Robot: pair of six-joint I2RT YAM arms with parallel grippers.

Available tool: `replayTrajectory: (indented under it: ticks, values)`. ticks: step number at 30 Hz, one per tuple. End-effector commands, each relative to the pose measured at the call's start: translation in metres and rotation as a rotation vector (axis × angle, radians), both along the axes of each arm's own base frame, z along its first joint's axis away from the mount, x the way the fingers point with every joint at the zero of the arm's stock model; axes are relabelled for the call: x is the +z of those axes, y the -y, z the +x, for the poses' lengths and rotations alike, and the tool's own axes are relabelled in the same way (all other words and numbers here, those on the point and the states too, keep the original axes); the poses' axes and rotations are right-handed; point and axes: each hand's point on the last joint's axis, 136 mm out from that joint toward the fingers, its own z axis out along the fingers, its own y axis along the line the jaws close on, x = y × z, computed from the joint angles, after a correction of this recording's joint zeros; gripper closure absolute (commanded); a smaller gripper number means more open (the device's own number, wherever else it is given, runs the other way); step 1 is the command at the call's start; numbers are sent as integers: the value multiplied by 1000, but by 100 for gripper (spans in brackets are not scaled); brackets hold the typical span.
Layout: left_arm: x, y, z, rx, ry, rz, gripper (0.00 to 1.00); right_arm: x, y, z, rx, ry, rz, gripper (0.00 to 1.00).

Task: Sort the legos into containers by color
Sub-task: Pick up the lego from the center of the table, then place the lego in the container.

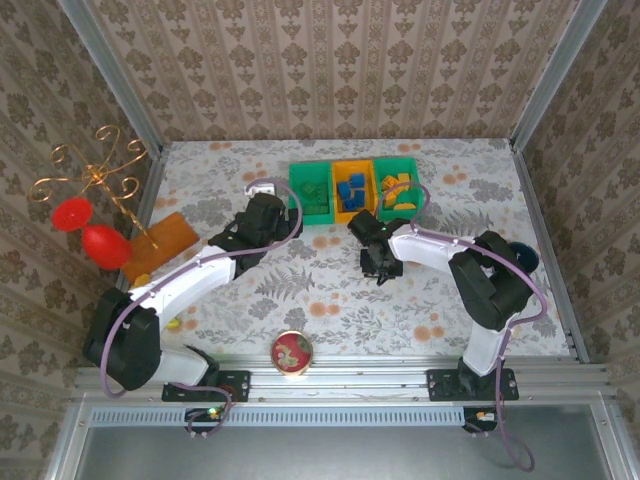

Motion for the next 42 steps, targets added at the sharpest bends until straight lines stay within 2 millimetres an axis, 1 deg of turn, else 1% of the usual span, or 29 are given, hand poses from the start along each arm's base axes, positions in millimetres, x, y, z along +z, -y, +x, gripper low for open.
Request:
replayTrajectory:
  ticks: [1, 7, 12, 16, 21, 26, 30, 32, 37, 39, 42]
  values:
    - [3, -5, -1, 21, 13, -36, 0, 20, -5, 4, 17, 33, 11, 74]
    - [1, -12, -3, 46, 13, -50, 0, 40, -18, 15, 43, 88, 38, 76]
    - [-2, -22, -5, 80, 9, -59, 0, 60, -35, 32, 85, 142, 63, 76]
    - [-5, -30, -7, 111, 5, -72, 0, 80, -56, 54, 133, 200, 91, 76]
    - [-7, -37, -9, 132, 2, -78, 0, 102, -85, 87, 198, 256, 116, 76]
    - [-9, -43, -12, 145, 2, -77, 0, 115, -115, 121, 256, 307, 128, 76]
    - [-11, -46, -13, 152, -3, -76, 0, 117, -133, 148, 291, 348, 124, 75]
    - [-13, -46, -14, 152, -7, -78, 0, 114, -140, 162, 302, 362, 110, 74]
    - [-17, -47, -15, 152, -17, -79, 0, 103, -156, 186, 331, 381, 85, 71]
    - [-17, -48, -15, 152, -21, -78, 0, 97, -159, 194, 336, 381, 72, 67]
    - [-18, -49, -16, 154, -25, -77, 0, 93, -162, 202, 342, 381, 63, 60]
